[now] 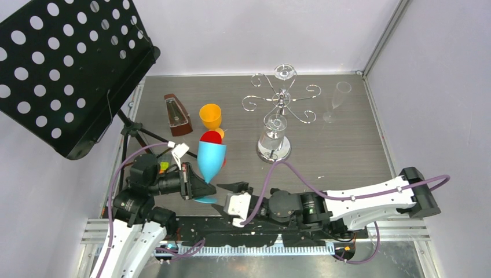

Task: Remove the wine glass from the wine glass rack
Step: Place the wine glass at the center of the board.

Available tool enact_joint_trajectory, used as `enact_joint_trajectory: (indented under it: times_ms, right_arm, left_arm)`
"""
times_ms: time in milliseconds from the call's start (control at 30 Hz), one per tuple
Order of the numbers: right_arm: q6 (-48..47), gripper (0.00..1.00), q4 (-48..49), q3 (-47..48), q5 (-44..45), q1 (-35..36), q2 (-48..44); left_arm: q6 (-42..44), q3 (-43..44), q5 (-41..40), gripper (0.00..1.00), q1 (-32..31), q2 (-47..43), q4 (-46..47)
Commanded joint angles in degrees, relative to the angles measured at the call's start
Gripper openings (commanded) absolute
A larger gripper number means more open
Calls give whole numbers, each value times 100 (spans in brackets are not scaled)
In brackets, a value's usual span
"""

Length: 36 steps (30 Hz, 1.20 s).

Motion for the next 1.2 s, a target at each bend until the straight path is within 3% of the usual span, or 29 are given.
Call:
enact_joint_trajectory:
  times_ms: [0,133,367,633,867,1167]
  right_arm:
    - [438,61,-545,476,211,6,-518]
    - [822,62,-1404,981,392,-56,-584]
    - [1403,62,-2667,1670,-440,-740,-564]
    - [1536,63,-3300,2045,-1791,-1476,-673]
    - [1592,64,-3375,2008,-3660,-1821,-825]
    - [1654,63,-3388,2128,-4386,-1946,-529]
  left_arm:
    - [889,284,178,0,16,85,-448]
    - [1404,379,-203,0,-98,54,-822]
    - [2001,620,-663,0,-861,-58,-1081]
    - [2377,733,-1445,0,-2041,-212,-1338]
    - [2470,771,-1775,0,-2684,-510,-1346]
    - [2507,776,-1995,0,-3038,-586,-1362]
